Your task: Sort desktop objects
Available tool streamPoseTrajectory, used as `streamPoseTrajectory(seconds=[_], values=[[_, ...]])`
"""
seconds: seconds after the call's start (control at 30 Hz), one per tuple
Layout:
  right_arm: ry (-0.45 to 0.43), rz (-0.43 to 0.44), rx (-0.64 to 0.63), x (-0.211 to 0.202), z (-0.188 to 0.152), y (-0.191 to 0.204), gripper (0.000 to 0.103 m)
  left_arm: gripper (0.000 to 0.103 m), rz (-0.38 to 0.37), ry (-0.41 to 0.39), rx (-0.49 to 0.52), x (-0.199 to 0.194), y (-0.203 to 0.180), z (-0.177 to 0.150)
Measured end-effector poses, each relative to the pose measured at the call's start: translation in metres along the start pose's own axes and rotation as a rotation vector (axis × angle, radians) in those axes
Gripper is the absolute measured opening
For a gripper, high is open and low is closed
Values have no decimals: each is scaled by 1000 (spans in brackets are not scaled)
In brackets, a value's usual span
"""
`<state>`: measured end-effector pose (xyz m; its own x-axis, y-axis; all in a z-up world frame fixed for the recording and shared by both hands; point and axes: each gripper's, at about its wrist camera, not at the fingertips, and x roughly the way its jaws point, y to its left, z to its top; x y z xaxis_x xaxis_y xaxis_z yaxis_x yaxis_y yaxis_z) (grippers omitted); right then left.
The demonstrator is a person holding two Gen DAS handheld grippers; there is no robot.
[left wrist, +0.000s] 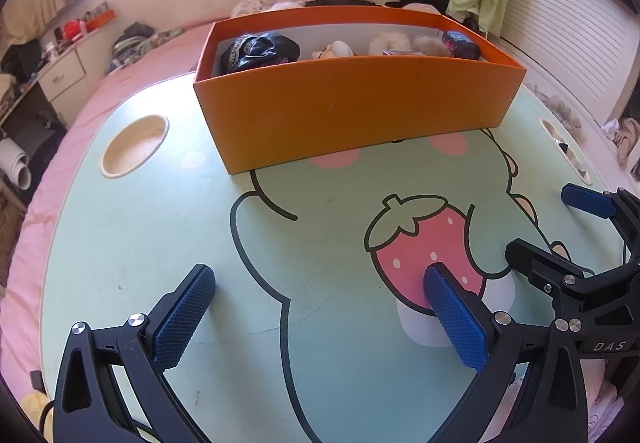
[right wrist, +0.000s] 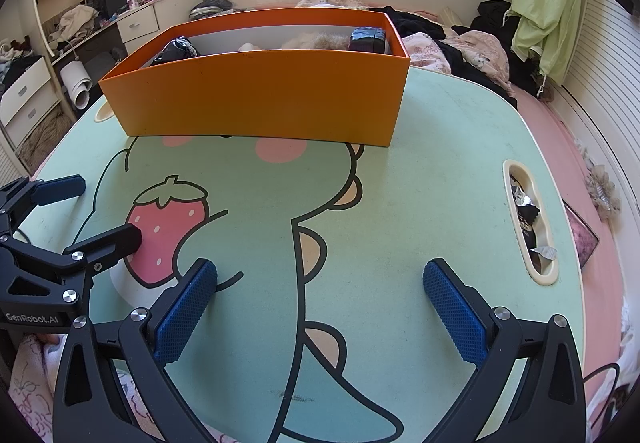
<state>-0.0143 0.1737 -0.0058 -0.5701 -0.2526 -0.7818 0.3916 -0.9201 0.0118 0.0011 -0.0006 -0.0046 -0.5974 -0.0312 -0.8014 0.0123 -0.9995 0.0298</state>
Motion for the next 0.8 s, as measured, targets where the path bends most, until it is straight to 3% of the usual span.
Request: streamPoseTrajectory(seconds=[0.57, 0.67, 0.8], values=[[0, 0, 1, -1, 0, 0, 103, 103, 20, -15, -3, -7, 2, 4], [0, 0, 1, -1, 0, 1, 103, 103, 48, -39, 10, -11, 0, 3], [0, 1, 1, -2, -1, 3, 103, 103, 30, -104, 7, -26, 3, 4]])
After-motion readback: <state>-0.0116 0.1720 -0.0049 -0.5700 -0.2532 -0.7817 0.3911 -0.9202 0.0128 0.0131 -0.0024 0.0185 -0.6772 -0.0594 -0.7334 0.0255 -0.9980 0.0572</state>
